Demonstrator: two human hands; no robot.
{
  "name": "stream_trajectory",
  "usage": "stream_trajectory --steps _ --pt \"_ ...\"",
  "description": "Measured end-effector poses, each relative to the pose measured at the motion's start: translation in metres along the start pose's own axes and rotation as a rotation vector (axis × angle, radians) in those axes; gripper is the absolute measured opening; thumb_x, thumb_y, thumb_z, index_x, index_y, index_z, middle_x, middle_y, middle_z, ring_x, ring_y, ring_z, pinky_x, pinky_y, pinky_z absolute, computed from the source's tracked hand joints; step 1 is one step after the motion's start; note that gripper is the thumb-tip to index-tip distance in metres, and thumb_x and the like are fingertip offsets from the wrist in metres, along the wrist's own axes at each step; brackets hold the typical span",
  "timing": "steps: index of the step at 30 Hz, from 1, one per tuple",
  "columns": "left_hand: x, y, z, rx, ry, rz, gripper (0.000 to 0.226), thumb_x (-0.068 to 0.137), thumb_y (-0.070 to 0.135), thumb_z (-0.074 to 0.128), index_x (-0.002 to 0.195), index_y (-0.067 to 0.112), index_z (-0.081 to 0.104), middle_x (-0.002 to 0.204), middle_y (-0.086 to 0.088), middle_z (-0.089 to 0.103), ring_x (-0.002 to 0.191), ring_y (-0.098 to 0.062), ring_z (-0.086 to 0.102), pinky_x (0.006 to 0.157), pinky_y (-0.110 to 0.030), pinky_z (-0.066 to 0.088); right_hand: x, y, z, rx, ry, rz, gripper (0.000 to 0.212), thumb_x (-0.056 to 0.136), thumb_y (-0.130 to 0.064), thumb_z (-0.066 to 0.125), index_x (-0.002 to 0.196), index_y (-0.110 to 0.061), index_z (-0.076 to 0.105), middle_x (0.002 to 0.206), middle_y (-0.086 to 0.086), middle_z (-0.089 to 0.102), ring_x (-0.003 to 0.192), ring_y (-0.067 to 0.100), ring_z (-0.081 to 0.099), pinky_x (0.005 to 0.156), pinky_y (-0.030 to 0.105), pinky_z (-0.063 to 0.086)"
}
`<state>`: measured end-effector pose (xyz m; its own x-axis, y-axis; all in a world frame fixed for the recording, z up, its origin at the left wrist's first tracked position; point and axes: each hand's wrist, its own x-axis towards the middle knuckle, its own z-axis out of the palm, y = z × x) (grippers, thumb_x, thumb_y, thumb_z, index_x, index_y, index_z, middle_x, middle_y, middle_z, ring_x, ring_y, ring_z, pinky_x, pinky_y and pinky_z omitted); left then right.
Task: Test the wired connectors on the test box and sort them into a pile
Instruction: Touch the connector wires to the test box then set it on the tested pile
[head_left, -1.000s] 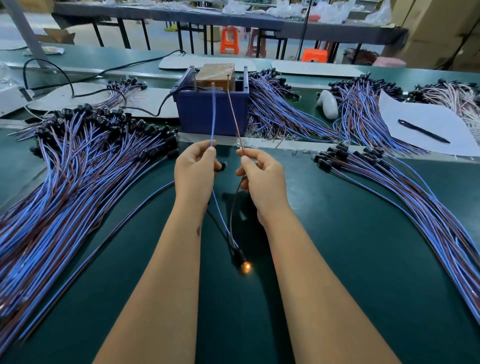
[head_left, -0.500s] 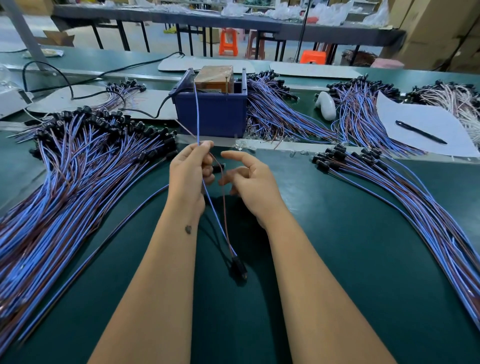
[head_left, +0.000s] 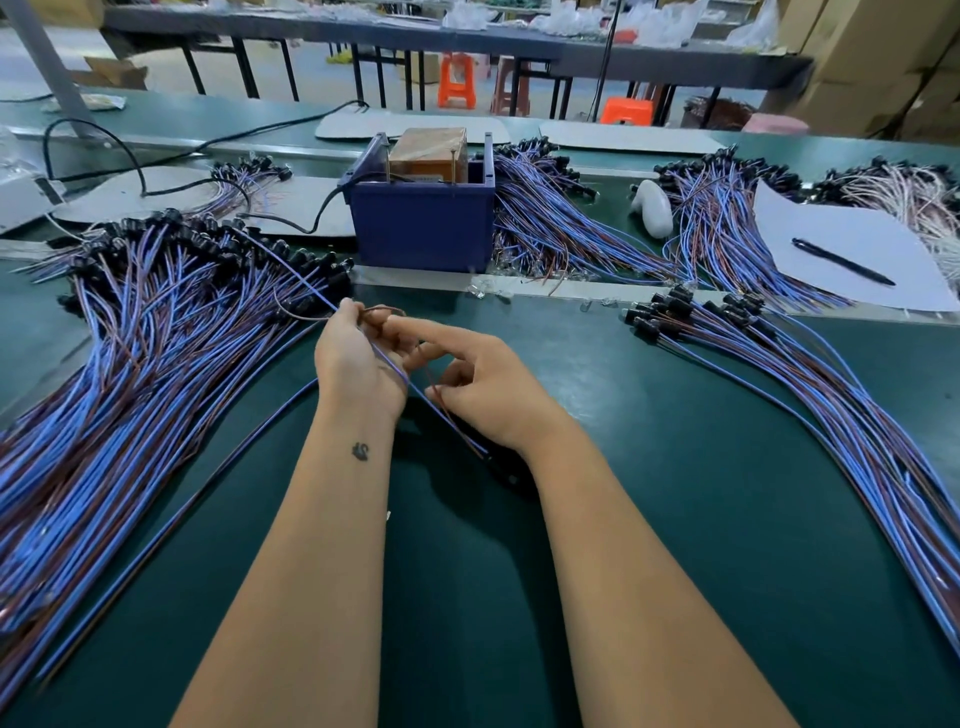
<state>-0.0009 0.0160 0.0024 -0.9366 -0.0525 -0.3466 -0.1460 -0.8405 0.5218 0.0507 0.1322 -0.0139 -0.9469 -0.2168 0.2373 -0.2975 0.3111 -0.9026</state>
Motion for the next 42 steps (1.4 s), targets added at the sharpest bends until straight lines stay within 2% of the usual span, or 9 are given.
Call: stream_trajectory --steps 5,9,12,14,18,24,30,35,42 --pt "0.005 0.003 -0.001 -0.024 0.067 -0.019 0.035 0.107 0.025 0.036 0.073 0.017 0.039 0.059 0.005 0.041 0.041 -0.009 0.037 0.045 -0.019 0.038 0.000 0.000 0.002 0.005 -0.076 0.014 0.057 0.074 0.004 0.078 0.124 -0.021 0.067 0.106 0.012 0.058 0.063 0.011 0.043 0.065 0.021 0.044" --pt "0.004 0.005 -0.005 -0.004 0.027 -0.002 0.030 0.106 0.019 0.038 0.077 0.014 0.046 0.065 0.001 0.044 0.053 -0.011 0.041 0.046 -0.021 0.040 -0.002 -0.005 -0.002 0.227 0.077 -0.012 0.019 0.098 -0.012 0.058 0.110 -0.013 0.072 0.106 -0.002 0.068 0.081 -0.003 0.059 0.072 0.012 0.044" --pt "-0.001 0.001 -0.004 0.302 -0.091 0.085 0.025 0.104 0.015 0.042 0.082 0.016 0.054 0.069 0.003 0.049 0.055 -0.008 0.042 0.052 -0.021 0.038 0.001 -0.001 -0.008 0.322 0.336 0.070 0.029 0.104 -0.023 0.044 0.084 -0.027 0.065 0.097 -0.010 0.069 0.083 0.008 0.059 0.077 0.026 0.045" --pt "-0.008 -0.007 0.000 0.563 -0.213 0.177 0.027 0.104 0.012 0.041 0.081 0.018 0.054 0.068 0.005 0.049 0.055 -0.006 0.042 0.056 -0.021 0.035 0.004 0.003 -0.013 0.341 0.464 0.110 0.033 0.106 -0.023 0.038 0.078 -0.021 0.054 0.090 -0.006 0.070 0.082 0.010 0.061 0.076 0.027 0.046" --pt "-0.024 -0.018 -0.001 0.766 -0.641 0.146 0.017 0.097 0.002 0.054 0.089 0.012 0.065 0.068 0.007 0.062 0.064 -0.004 0.055 0.066 -0.017 0.045 0.001 0.009 -0.031 0.348 0.658 0.130 0.033 0.107 -0.019 0.034 0.076 -0.016 0.045 0.053 -0.007 0.051 0.048 0.006 0.047 0.050 0.018 0.043" --pt "-0.034 -0.030 -0.008 1.025 -1.248 -0.218 0.050 0.080 -0.010 0.050 0.120 0.019 0.061 0.105 0.009 0.075 0.101 -0.004 0.067 0.097 -0.021 0.049 -0.019 0.018 -0.086 0.142 0.639 0.250 0.034 0.104 -0.017 0.041 0.071 -0.014 0.049 0.038 -0.011 0.032 0.036 0.006 0.027 0.042 0.023 0.024" --pt "-0.034 -0.031 -0.006 0.982 -1.109 -0.289 0.038 0.092 0.003 0.053 0.106 0.028 0.077 0.114 -0.002 0.073 0.105 -0.013 0.068 0.092 -0.025 0.053 -0.048 0.014 -0.149 -0.588 0.232 0.555 0.030 0.100 -0.025 0.045 0.076 -0.012 0.058 0.063 0.004 0.051 0.060 0.023 0.049 0.066 0.037 0.046" --pt "-0.036 -0.036 -0.003 0.949 -0.912 -0.270 0.039 0.101 0.001 0.042 0.102 0.021 0.076 0.105 -0.007 0.075 0.089 -0.015 0.070 0.079 -0.025 0.056 -0.067 0.012 -0.178 -1.102 0.322 0.669 0.030 0.101 -0.040 0.045 0.083 -0.017 0.053 0.093 0.008 0.061 0.088 0.029 0.057 0.070 0.034 0.040" --pt "-0.040 -0.039 0.002 0.909 -0.816 -0.202 0.031 0.100 0.008 0.049 0.101 0.024 0.076 0.097 -0.007 0.075 0.073 -0.014 0.068 0.064 -0.019 0.054 -0.060 0.015 -0.156 -1.362 0.364 0.622 0.041 0.096 -0.039 0.047 0.129 -0.016 0.050 0.130 0.017 0.048 0.120 0.036 0.043 0.095 0.042 0.037"
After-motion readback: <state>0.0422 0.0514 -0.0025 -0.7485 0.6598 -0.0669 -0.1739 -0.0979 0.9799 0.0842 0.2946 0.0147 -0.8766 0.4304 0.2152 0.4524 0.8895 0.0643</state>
